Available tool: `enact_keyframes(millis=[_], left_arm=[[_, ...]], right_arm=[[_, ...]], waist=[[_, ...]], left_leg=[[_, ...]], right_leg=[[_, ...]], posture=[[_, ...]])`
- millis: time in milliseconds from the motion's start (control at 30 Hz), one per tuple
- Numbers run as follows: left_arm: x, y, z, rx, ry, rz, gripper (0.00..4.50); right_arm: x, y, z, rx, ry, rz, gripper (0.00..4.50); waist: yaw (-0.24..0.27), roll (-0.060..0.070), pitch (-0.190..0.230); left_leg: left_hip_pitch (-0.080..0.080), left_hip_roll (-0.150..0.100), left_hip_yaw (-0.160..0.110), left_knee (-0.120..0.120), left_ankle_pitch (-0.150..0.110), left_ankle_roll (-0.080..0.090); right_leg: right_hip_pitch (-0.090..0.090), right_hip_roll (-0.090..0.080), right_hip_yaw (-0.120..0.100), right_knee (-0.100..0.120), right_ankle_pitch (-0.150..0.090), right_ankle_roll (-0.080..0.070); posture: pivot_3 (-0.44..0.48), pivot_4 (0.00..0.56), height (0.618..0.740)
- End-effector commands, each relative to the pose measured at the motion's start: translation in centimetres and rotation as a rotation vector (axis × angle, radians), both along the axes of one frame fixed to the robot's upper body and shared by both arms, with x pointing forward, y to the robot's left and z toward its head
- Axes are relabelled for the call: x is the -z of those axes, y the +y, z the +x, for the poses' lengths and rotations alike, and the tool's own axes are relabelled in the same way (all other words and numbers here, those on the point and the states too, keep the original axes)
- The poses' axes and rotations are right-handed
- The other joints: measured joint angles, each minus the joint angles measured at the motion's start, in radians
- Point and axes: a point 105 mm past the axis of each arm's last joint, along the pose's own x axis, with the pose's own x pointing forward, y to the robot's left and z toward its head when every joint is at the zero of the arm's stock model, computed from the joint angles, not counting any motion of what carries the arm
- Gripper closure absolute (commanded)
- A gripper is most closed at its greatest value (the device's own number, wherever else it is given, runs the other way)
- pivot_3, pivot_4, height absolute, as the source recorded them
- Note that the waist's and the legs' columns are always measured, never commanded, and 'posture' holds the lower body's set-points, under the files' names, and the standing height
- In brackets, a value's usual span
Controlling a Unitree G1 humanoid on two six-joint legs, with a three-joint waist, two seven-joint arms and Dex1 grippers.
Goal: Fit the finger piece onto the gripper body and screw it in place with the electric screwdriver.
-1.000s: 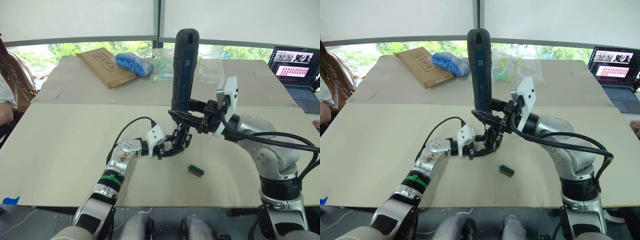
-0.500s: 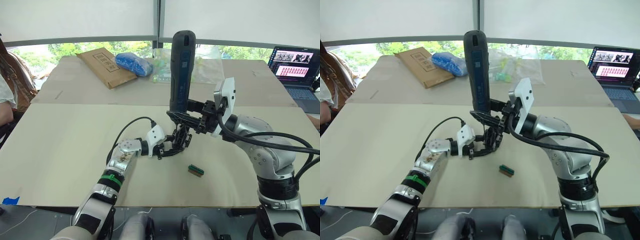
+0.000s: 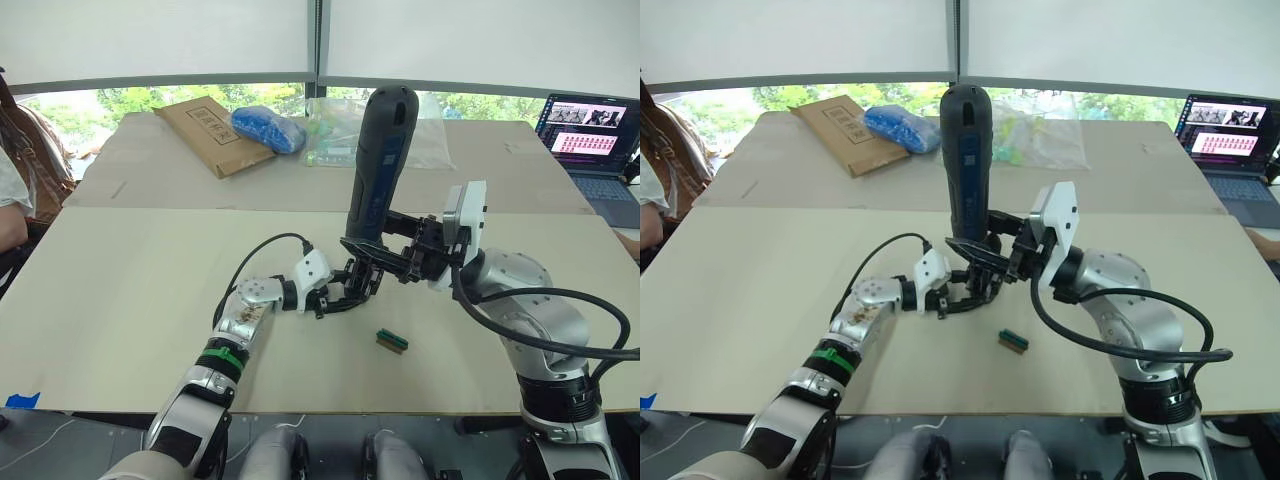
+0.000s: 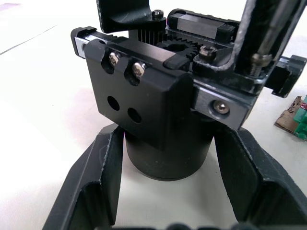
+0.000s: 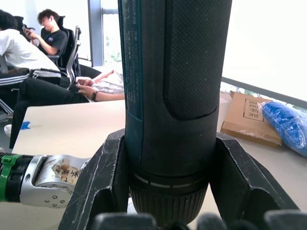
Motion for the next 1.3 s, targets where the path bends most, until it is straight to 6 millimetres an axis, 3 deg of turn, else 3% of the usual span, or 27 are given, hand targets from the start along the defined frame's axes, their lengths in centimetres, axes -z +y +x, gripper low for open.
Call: enact_keyframes(millis=[33,500,1300], left_arm=[[-1.5,-0.6,0.3,0.014,-0.059,-0.018,2.20],[-1.8,-0.6,0.7,0.009,-0.064,-0.020,2.20],[-1.6,-0.6,0.5,0.018,-0.071,-0.011,2.20]], right_arm=[[1.3,-0.1,0.8,0.009,0.062,-0.049,2.57],[4.0,-0.4,1.6,-0.014,0.226,-0.184,2.57],[5.3,-0.7,2.9,-0.020,0.191,-0.232,2.57]], waist=[[0.000,0.000,0.000],[0.002,0.000,-0.001],[0.002,0.000,-0.002]], left_leg=[[0.000,0.000,0.000,0.000,0.000,0.000],[0.001,0.000,-0.001,0.001,0.000,0.000],[0.009,0.000,-0.003,0.000,-0.001,0.000]], right_leg=[[0.000,0.000,0.000,0.000,0.000,0.000],[0.001,-0.001,0.000,0.000,0.000,0.000],[0.009,-0.003,0.000,-0.001,0.000,0.000]], posture=[[0.000,0.150,0.732],[0.000,0.150,0.732],[0.000,0.150,0.732]])
